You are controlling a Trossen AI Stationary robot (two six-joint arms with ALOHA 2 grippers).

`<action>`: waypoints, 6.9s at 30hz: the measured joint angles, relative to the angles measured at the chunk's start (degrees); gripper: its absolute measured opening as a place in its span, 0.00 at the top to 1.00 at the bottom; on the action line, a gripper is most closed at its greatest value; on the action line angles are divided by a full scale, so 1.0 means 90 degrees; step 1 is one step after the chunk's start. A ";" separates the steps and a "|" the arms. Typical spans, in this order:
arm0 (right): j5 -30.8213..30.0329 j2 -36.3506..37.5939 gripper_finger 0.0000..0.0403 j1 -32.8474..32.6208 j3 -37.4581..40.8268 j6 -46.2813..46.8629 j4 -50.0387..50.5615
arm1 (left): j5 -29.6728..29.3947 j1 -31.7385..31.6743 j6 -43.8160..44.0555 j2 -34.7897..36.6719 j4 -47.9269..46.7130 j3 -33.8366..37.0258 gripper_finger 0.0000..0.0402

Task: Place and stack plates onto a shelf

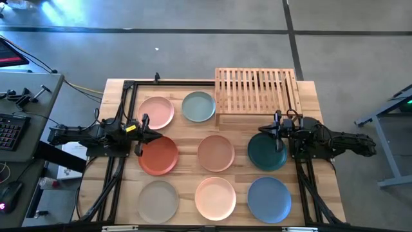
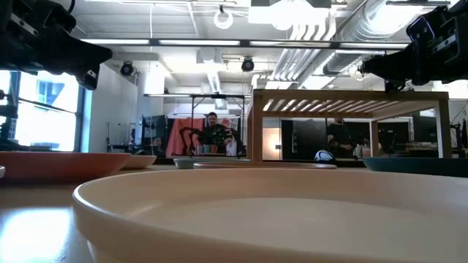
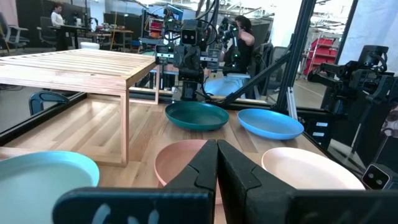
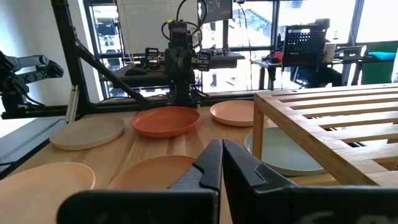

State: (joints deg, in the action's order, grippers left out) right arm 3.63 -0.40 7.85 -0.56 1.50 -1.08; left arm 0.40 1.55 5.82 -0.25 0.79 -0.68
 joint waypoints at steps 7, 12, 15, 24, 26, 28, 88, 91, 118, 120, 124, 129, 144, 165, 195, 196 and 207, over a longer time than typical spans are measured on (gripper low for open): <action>-0.0001 0.0000 1.00 0.0001 0.0000 0.0001 0.0000 | 0.0000 0.0000 0.0000 0.0000 0.0000 -0.0001 1.00; 0.0000 0.0000 1.00 0.0001 0.0000 0.0002 -0.0002 | 0.0000 0.0000 0.0000 0.0000 0.0000 0.0001 1.00; -0.0005 0.0000 1.00 -0.0001 0.0000 -0.0252 0.0000 | 0.0000 -0.0001 0.0000 0.0000 0.0009 0.0000 1.00; -0.0062 0.0001 1.00 -0.0001 0.0000 -0.0482 -0.0007 | -0.0301 0.0001 -0.0005 0.0000 0.0035 -0.0001 1.00; -0.0064 0.0001 1.00 -0.0001 0.0000 -0.0521 -0.0004 | -0.0435 0.0001 -0.0005 0.0000 0.0044 -0.0001 1.00; -0.0067 0.0001 1.00 -0.0001 0.0000 -0.0537 -0.0002 | -0.0513 0.0000 -0.0005 0.0000 0.0065 0.0001 1.00; -0.1613 -0.0001 1.00 0.0001 -0.0566 0.1984 -0.4528 | -0.3842 -0.0001 -0.0660 -0.0024 0.5074 -0.1230 1.00; -0.1593 -0.0001 1.00 0.0001 -0.0945 0.1823 -0.4514 | -0.3844 -0.0001 -0.0571 -0.0024 0.5074 -0.1230 1.00; -0.0600 -0.3109 1.00 -0.0001 -0.4281 0.2671 -0.1155 | -0.3969 0.0001 -0.0649 -0.2403 0.1470 -0.3835 1.00; -0.0732 -0.3390 1.00 -0.0001 -0.4525 0.3157 -0.0428 | -0.4083 0.0001 -0.0514 -0.2486 0.1226 -0.3900 1.00; -0.0734 -0.3989 1.00 -0.0001 -0.5029 0.4071 0.0720 | -0.4435 0.0000 -0.0285 -0.2523 0.0546 -0.3906 1.00; -0.0472 -0.4834 1.00 -0.0001 -0.5660 0.5143 0.1925 | -0.4722 0.0000 0.0260 -0.2526 -0.0343 -0.3906 1.00; -0.0012 -0.7313 1.00 -0.1175 -0.7078 0.6918 0.4040 | -0.4799 0.0000 0.0252 -0.2523 -0.0493 -0.3904 1.00; 0.0294 -0.9392 1.00 -0.2283 -0.7142 0.8405 0.5539 | -0.5110 -0.0001 0.0056 -0.2523 -0.0490 -0.3899 1.00; -0.0353 -0.9963 0.79 -0.2766 -0.7135 0.8855 0.7169 | -0.5112 -0.0001 0.0180 -0.2523 -0.0490 -0.3899 1.00; -0.0368 -0.9963 0.79 -0.2803 -0.7135 0.8857 0.7170 | -0.5112 -0.0001 0.0179 -0.2523 -0.0490 -0.3899 1.00; -0.0797 -0.9963 0.79 -0.3146 -0.7133 0.9286 0.7286 | -0.5115 0.0000 0.0177 -0.2521 -0.0489 -0.3899 1.00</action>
State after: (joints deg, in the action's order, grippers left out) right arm -3.55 -90.06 -20.47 -64.75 85.07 64.49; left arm -45.63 1.55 7.42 -22.94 -3.61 -35.77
